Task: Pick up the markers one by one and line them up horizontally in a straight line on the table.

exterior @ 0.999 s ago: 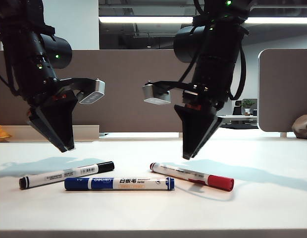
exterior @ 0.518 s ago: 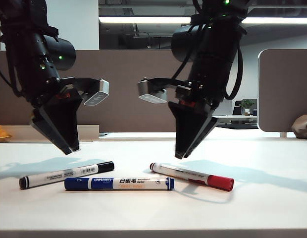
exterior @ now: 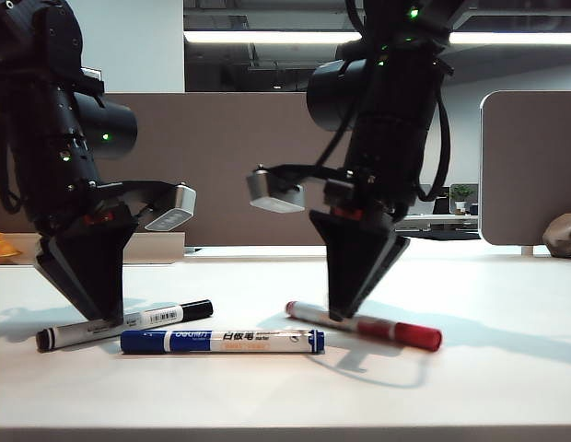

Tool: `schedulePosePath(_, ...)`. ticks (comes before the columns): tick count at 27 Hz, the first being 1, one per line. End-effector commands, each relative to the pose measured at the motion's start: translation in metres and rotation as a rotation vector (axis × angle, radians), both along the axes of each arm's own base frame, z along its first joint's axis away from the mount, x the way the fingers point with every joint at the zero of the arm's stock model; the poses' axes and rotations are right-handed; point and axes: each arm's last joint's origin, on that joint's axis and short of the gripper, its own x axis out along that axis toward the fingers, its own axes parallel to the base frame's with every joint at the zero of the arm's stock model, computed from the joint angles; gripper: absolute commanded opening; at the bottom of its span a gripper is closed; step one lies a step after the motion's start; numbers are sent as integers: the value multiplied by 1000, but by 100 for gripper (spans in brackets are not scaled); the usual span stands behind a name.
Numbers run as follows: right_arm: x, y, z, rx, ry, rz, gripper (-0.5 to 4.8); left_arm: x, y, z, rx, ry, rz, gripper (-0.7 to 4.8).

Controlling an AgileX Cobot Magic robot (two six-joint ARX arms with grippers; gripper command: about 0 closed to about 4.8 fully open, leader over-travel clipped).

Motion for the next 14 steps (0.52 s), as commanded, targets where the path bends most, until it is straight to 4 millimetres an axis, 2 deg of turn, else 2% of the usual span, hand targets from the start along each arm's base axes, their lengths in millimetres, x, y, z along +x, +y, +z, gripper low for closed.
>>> schedulePosePath(1,1,0,1,-3,-18,-6,127,1,1,-7,70,-28,30,192)
schedulePosePath(6,0,3,2,8,-26,2,127,2,1,-7,68,-37,43,192)
schedulePosePath(8,3,4,9,6,-69,-4,127,3,1,-7,67,-43,46,192)
schedulePosePath(11,17,6,40,-3,-273,-54,127,4,0,-7,61,-57,48,192)
schedulePosePath(14,33,5,70,21,-406,-108,127,6,0,-7,59,-68,73,192)
